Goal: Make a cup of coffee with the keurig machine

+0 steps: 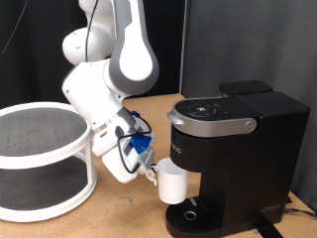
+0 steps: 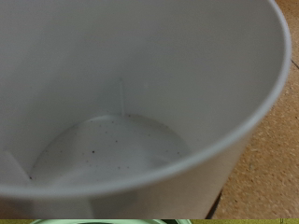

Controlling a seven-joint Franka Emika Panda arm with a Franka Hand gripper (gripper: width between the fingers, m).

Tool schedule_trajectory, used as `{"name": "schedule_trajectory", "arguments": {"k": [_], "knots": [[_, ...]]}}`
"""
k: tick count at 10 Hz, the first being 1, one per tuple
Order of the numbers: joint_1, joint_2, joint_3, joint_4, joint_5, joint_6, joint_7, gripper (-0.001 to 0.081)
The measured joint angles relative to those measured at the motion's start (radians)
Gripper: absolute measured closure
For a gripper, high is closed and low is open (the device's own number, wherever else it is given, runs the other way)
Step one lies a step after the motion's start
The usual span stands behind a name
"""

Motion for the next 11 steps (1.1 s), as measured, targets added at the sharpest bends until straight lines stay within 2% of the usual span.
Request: {"name": "schedule_trajectory", "arguments": {"k": [5, 11], "knots": [[0.001, 0.012, 0.069, 0.006, 0.104, 0.018, -0.052, 0.0737], [0.001, 0.110, 0.103, 0.055, 0.196, 0.027, -0.071, 0.0737]]}}
